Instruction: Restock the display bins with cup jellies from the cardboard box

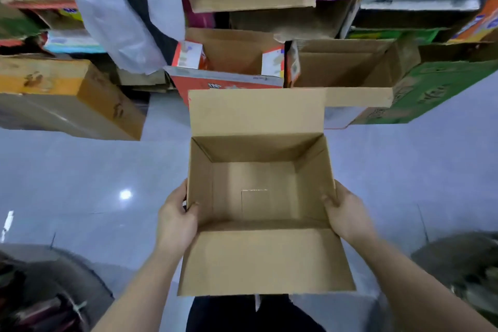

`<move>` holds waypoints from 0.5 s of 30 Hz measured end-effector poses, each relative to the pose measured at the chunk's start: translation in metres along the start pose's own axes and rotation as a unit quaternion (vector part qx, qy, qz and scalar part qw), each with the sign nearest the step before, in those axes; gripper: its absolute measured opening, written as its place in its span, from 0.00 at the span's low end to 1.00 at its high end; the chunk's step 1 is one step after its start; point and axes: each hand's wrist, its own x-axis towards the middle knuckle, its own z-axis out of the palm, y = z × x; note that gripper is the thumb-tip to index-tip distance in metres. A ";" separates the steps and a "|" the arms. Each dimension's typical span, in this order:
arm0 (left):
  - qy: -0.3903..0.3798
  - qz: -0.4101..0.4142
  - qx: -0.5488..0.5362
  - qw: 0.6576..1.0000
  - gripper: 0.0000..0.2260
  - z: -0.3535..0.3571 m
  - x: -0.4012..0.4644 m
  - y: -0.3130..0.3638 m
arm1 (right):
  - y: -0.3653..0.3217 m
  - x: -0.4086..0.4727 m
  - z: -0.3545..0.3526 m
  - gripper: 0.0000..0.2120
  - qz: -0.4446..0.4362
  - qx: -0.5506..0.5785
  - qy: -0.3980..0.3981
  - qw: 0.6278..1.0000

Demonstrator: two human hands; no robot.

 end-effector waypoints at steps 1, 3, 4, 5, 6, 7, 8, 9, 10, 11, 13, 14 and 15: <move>0.001 0.003 0.009 1.000 0.26 0.016 0.028 -0.013 | 0.008 0.029 0.017 0.14 0.003 -0.006 -0.003 1.000; -0.003 0.005 0.031 1.000 0.25 0.048 0.084 -0.042 | 0.027 0.086 0.052 0.14 0.010 -0.021 -0.009 1.000; -0.004 0.007 0.043 0.999 0.25 0.063 0.110 -0.056 | 0.035 0.114 0.069 0.14 0.009 -0.029 -0.009 0.999; -0.002 0.014 0.053 0.998 0.24 0.078 0.136 -0.071 | 0.044 0.141 0.086 0.14 0.006 -0.033 -0.007 0.999; -0.002 0.016 0.064 0.998 0.24 0.091 0.159 -0.084 | 0.052 0.166 0.103 0.14 0.009 -0.032 -0.007 0.999; 0.002 0.025 0.074 0.997 0.23 0.103 0.182 -0.098 | 0.060 0.190 0.118 0.14 0.007 -0.030 -0.004 1.000; 0.002 0.030 0.087 0.996 0.22 0.114 0.203 -0.109 | 0.067 0.211 0.133 0.14 0.008 -0.031 -0.005 0.999; 0.003 0.038 0.101 0.994 0.21 0.124 0.221 -0.120 | 0.074 0.231 0.146 0.15 0.006 -0.035 -0.006 0.999; 0.001 0.039 0.111 0.993 0.19 0.132 0.237 -0.131 | 0.078 0.248 0.157 0.16 0.006 -0.036 -0.009 0.999; 0.000 0.043 0.119 0.992 0.18 0.140 0.251 -0.141 | 0.083 0.264 0.167 0.16 -0.001 -0.042 -0.006 0.999; -0.004 0.047 0.126 0.991 0.18 0.153 0.273 -0.160 | 0.091 0.288 0.184 0.17 -0.019 -0.055 0.012 0.998; -0.007 0.049 0.123 0.991 0.19 0.158 0.280 -0.169 | 0.094 0.295 0.190 0.17 -0.024 -0.062 0.019 0.998; -0.009 0.055 0.120 0.991 0.19 0.162 0.286 -0.176 | 0.099 0.302 0.196 0.17 -0.033 -0.070 0.026 0.997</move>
